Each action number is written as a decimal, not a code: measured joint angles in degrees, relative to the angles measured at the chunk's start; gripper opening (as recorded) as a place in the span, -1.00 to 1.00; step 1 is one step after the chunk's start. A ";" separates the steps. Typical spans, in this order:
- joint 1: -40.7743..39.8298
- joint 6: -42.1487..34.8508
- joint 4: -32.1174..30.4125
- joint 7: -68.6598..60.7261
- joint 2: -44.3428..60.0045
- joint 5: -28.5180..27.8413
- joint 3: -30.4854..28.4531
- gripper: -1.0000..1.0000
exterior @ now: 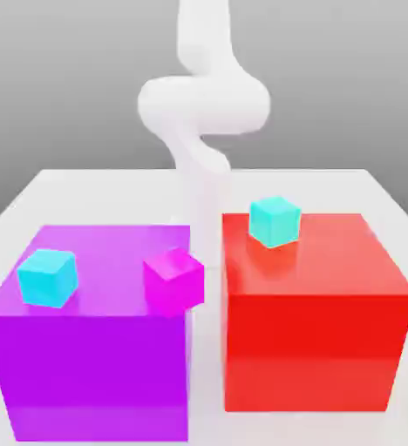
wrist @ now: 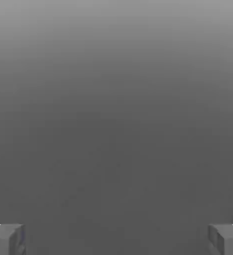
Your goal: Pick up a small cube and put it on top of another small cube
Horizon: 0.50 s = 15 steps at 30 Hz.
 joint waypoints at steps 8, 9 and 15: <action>-3.67 -2.03 1.49 21.63 -1.37 4.59 12.70 0.00; -4.16 -2.13 1.64 24.30 -1.28 5.12 14.34 0.00; -7.66 -2.06 2.39 40.28 0.57 8.10 24.73 0.00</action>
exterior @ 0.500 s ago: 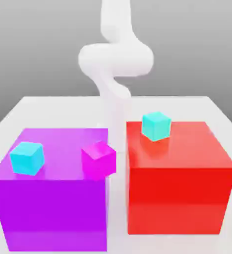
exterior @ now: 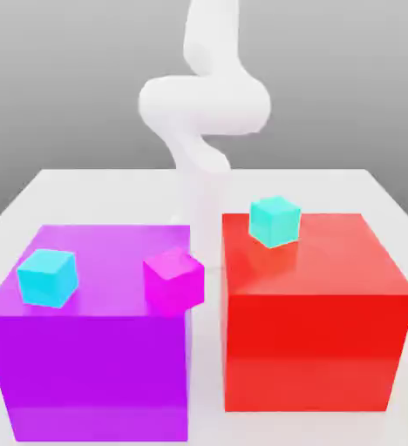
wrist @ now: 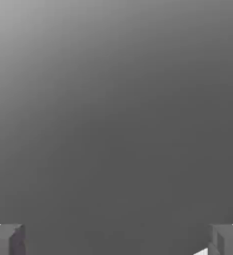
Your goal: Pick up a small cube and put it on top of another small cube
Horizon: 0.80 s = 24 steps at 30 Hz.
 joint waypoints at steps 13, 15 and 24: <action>-15.12 4.38 1.02 34.40 11.80 4.71 27.89 0.00; -19.58 5.57 1.13 39.50 14.29 5.30 33.77 0.00; -53.97 9.96 2.40 55.62 18.20 16.33 71.37 0.00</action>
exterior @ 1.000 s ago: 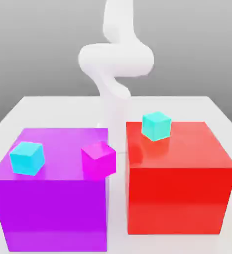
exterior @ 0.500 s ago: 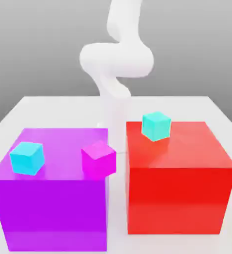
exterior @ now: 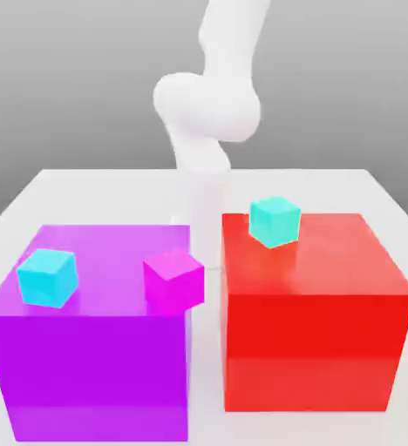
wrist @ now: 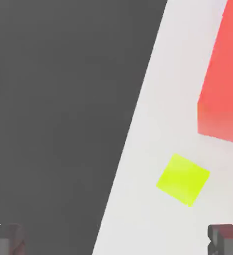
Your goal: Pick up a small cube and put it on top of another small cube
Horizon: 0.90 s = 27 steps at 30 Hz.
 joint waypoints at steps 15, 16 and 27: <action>-30.12 1.98 5.61 -0.20 -17.40 29.84 32.26 -1.00; -30.12 2.03 5.61 -0.18 -17.40 29.81 32.26 -1.00; -16.61 -7.40 1.74 9.19 -3.74 13.38 4.57 -1.00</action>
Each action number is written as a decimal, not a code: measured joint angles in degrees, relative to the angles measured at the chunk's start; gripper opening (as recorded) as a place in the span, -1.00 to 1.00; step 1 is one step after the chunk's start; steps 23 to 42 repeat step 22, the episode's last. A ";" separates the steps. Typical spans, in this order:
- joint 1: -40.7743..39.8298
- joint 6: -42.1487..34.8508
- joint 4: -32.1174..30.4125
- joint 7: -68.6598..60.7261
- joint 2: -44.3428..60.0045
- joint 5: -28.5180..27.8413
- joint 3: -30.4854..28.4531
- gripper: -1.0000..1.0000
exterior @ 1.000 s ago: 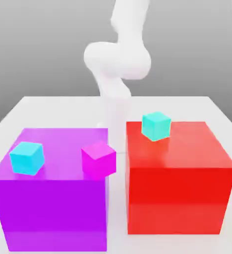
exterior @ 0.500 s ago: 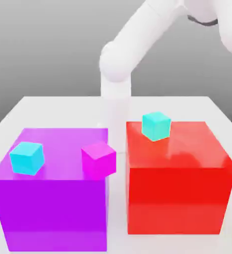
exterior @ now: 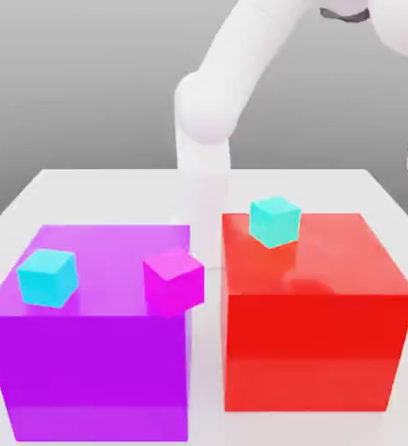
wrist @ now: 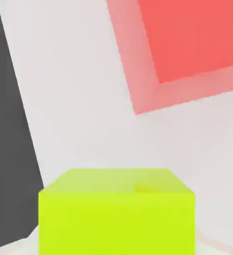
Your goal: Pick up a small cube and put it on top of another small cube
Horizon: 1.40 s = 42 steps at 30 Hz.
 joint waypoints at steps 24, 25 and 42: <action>-16.86 -14.27 -6.59 8.48 3.00 -9.16 -35.09 1.00; -16.86 -14.27 -6.59 8.48 3.00 -9.16 -35.09 1.00; -16.86 -14.27 -6.59 8.48 3.00 -9.16 -35.09 1.00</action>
